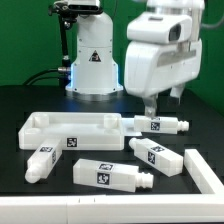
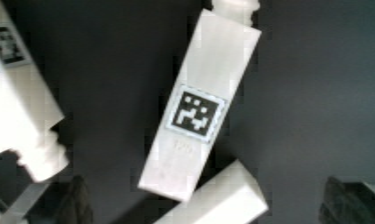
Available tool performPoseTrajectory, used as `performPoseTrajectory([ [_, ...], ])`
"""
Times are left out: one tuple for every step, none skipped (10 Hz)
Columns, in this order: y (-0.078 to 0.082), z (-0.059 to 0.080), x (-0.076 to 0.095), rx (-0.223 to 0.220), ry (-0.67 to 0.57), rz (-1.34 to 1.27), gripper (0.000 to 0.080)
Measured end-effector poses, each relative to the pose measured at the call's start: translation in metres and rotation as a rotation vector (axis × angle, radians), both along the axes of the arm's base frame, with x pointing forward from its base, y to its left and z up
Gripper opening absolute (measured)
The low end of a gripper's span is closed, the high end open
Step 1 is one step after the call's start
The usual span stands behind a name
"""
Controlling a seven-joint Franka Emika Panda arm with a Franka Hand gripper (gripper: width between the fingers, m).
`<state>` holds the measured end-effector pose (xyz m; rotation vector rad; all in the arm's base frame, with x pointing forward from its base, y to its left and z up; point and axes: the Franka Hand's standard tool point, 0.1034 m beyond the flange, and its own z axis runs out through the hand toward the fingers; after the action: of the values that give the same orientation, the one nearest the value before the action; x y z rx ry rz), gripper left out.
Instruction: Assemble desk
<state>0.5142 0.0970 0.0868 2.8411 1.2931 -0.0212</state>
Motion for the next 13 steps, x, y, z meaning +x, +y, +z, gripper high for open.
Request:
performPoseTrajectory([
  [0.000, -0.015, 0.002, 0.023, -0.049, -0.005, 0.0650],
  [-0.006, -0.029, -0.001, 0.042, -0.097, 0.022, 0.0650],
  [-0.007, -0.031, -0.005, 0.038, -0.080, 0.015, 0.0650],
  [-0.007, -0.030, -0.004, 0.038, -0.082, 0.016, 0.0650],
  [-0.007, -0.031, -0.005, 0.038, -0.080, 0.016, 0.0650],
  [-0.008, -0.036, -0.007, 0.042, -0.077, 0.001, 0.0650],
  [-0.015, -0.055, -0.014, 0.049, -0.055, -0.044, 0.0650],
  [-0.010, -0.068, -0.017, 0.055, -0.051, -0.078, 0.0650],
  [-0.009, -0.073, -0.018, 0.062, -0.059, -0.086, 0.0650],
  [-0.011, -0.077, -0.016, 0.068, -0.075, -0.090, 0.0650],
  [-0.011, -0.076, -0.016, 0.067, -0.072, -0.089, 0.0650],
  [-0.010, -0.076, -0.016, 0.067, -0.072, -0.089, 0.0539],
  [-0.011, -0.077, -0.016, 0.067, -0.072, -0.089, 0.0372],
])
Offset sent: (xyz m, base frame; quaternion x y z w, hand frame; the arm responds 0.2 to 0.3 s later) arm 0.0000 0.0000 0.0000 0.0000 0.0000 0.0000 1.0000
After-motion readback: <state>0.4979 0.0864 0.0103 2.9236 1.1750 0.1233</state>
